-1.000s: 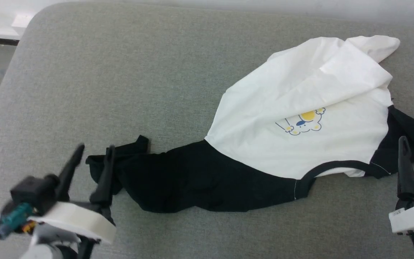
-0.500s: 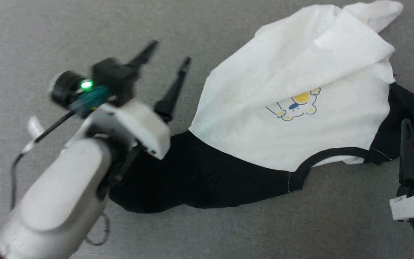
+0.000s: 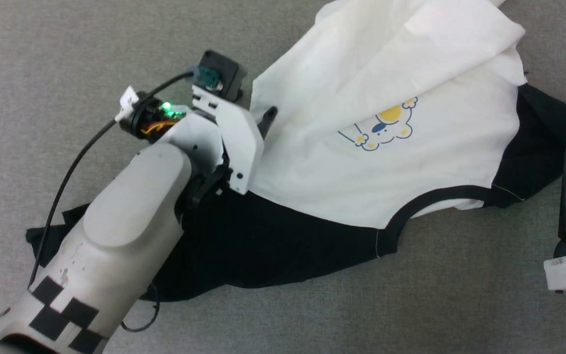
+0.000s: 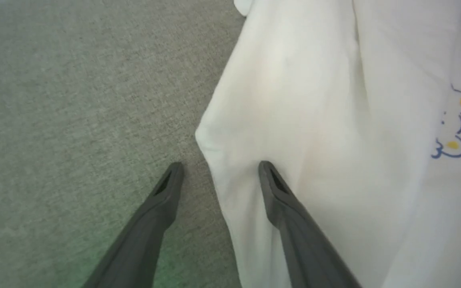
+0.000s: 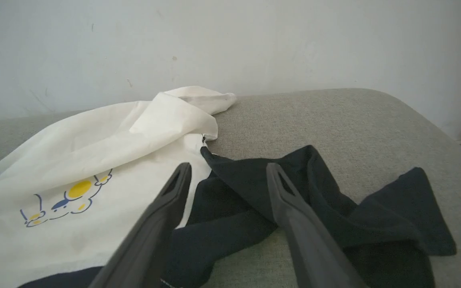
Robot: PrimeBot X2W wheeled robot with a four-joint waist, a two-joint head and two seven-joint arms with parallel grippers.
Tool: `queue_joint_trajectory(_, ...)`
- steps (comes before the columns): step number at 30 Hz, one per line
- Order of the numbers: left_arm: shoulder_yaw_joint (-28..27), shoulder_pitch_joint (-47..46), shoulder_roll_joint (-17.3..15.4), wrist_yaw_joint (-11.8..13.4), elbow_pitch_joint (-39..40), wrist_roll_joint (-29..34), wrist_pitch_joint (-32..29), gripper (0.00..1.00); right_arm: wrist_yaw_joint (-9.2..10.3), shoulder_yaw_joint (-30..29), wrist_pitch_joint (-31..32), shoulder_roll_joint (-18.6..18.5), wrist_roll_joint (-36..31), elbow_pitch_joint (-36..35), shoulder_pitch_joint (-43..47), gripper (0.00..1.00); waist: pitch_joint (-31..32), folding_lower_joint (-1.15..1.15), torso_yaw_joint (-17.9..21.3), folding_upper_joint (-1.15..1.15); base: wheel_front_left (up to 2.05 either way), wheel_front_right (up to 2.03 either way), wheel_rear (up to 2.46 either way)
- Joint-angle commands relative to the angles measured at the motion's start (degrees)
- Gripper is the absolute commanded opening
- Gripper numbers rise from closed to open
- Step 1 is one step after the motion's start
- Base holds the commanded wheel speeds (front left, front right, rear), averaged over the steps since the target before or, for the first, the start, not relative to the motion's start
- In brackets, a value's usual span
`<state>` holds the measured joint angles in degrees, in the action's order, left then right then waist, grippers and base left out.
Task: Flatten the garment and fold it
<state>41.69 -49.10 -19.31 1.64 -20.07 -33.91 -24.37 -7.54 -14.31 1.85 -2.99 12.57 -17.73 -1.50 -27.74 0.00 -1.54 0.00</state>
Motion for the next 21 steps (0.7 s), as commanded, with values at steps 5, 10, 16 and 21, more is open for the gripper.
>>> queue_joint_trajectory(5, 2.2, -1.2, 2.2, -3.3, -4.7, -0.5, -0.2, 0.00, 0.05, -0.2, 0.1, 0.1, -0.4, -0.3, -1.2, 1.00, -1.2, 0.00, 0.7, 0.00, 0.00, 0.00, 0.00)
queue_joint_trajectory(10, 1.3, -5.0, 2.3, -4.5, -4.7, 0.1, 3.5, 0.00, 0.05, -0.5, 0.2, 0.1, -0.5, -0.5, -1.6, 1.00, -1.3, 0.00, 0.6, 0.00, 0.00, 0.00, 0.00)
queue_joint_trajectory(16, -2.5, -13.0, -1.4, -4.4, -2.7, 1.9, 6.4, 0.00, 0.05, 0.1, -0.1, 0.1, 0.0, -1.3, -2.5, 1.00, -3.5, 0.00, 1.8, 0.00, 0.00, 0.00, 0.00)
queue_joint_trajectory(21, -5.0, -18.1, -5.2, -3.9, -3.9, 3.2, 7.4, 0.00, 0.05, 0.1, -0.8, 0.1, 0.7, -0.8, -3.0, 1.00, -6.3, 0.00, 3.6, 0.00, 0.00, 0.00, 0.00)
